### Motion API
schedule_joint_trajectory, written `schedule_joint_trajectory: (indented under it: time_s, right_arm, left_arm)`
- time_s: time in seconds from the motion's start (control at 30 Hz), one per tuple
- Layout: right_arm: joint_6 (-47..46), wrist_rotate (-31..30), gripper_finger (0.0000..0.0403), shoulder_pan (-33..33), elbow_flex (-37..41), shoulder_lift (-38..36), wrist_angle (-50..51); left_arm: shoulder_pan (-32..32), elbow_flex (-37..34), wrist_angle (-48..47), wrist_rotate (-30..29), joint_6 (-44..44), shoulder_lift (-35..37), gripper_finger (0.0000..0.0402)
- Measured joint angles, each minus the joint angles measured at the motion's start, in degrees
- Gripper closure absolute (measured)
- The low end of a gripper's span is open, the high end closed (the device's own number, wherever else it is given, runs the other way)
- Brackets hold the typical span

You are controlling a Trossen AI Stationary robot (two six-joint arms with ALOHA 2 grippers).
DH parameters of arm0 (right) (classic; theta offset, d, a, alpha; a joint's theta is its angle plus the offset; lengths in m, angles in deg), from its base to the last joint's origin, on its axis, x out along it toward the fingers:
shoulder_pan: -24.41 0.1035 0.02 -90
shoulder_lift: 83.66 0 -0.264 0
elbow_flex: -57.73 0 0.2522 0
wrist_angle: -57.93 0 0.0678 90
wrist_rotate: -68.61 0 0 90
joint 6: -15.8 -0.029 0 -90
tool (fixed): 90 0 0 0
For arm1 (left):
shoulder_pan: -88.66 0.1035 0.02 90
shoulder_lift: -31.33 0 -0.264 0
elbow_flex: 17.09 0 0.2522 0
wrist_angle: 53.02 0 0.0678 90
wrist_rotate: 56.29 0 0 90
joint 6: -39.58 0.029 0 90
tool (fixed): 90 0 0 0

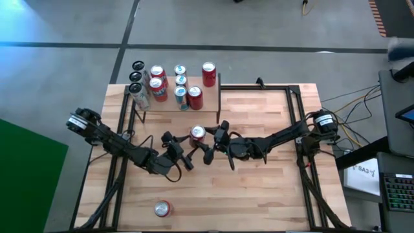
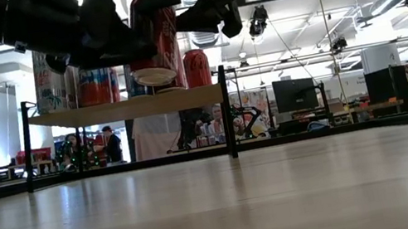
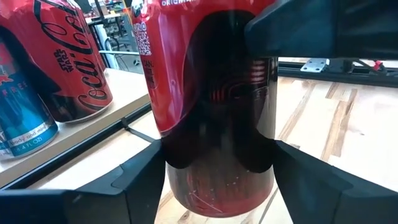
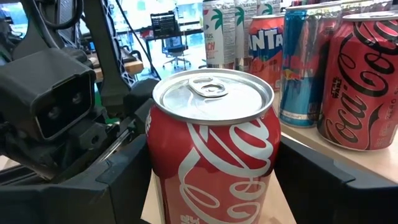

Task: Place canned beverage on shelf
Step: Put the red white soda can on the shelf

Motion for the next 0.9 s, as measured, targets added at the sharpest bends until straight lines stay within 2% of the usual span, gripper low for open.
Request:
schedule_joint_trajectory:
  time_s: [0.1,0.3,0.43,0.57,0.7,0.9]
  right_arm:
    - [0.47,-0.37,0.0117,0.03,-0.01,0.0,-0.03]
    - [2.96,1.37,0.0117,0.75,-0.02,0.04,-0.47]
    - [3.05,3.22,0.0117,0.67,-0.1,0.04,-2.08]
    - [2.73,3.1,0.0117,0.71,-0.11,0.09,-1.73]
    - [2.53,2.78,0.0117,0.71,-0.11,0.09,-2.74]
    - [2.59,2.22,0.0117,0.67,-0.11,0.09,-2.56]
  left_arm:
    - [0.08,0.0,0.02,0.27,-1.02,0.0,0.013]
    - [0.47,0.17,1.68,1.69,-1.0,-0.02,0.0063]
    - [1.57,0.17,6.05,1.75,2.07,-0.02,0.0029]
    - [2.37,0.17,8.19,7.11,4.68,-0.02,0.0013]
    - [2.98,0.17,8.52,7.02,4.61,-0.02,0.0027]
    - [2.95,0.13,8.43,6.44,4.71,-0.02,0.0118]
